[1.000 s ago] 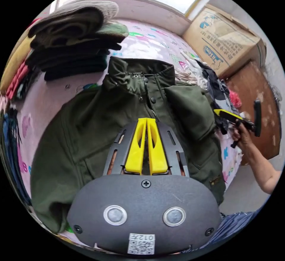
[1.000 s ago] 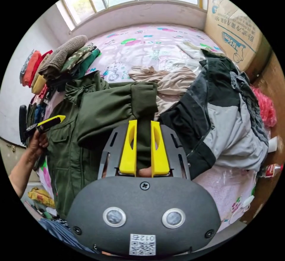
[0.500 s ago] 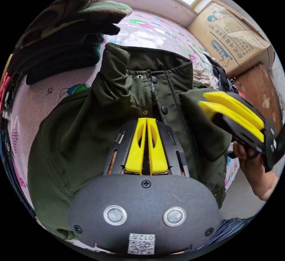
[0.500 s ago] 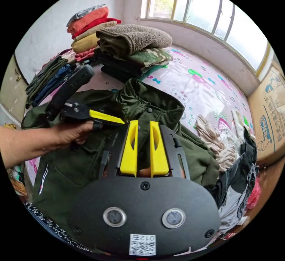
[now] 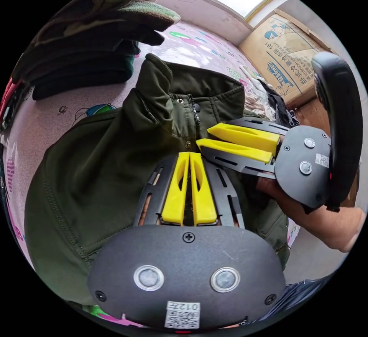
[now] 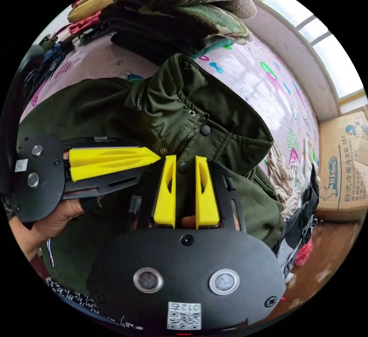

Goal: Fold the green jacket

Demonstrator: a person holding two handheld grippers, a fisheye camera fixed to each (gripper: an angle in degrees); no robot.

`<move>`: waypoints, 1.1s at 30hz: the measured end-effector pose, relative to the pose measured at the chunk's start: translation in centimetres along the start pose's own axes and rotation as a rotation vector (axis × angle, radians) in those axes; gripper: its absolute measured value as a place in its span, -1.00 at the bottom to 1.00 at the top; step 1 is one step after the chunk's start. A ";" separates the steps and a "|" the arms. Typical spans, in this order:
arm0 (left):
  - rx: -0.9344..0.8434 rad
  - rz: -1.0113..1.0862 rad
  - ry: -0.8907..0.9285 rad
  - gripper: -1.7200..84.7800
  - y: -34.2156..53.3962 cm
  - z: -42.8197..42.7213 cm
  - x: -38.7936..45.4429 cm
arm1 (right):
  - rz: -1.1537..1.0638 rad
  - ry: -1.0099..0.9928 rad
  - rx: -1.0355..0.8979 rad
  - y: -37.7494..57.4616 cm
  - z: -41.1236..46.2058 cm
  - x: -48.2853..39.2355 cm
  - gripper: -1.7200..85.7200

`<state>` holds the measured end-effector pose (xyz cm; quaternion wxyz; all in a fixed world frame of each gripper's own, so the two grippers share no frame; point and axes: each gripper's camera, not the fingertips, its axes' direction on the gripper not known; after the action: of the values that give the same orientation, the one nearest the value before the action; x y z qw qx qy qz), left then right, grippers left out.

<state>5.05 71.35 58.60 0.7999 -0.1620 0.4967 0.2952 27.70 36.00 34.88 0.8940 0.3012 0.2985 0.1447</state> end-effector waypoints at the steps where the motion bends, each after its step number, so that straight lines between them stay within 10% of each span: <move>1: -0.002 -0.002 0.002 -0.96 -0.1 0.1 -0.1 | 0.024 -0.027 0.004 0.3 0.1 1.1 -0.86; 15: -0.037 0.062 -0.072 -0.95 -1.4 0.8 2.1 | 0.462 -0.761 0.364 12.1 -3.0 21.6 -0.96; 33: 0.132 -0.047 -0.010 -0.95 2.3 -3.9 0.1 | 0.215 -0.385 0.128 10.4 2.3 19.8 -0.93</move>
<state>0.90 70.96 56.82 0.8182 -0.1191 0.5069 0.2438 43.79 51.67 33.99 0.8930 0.4094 0.0970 0.1597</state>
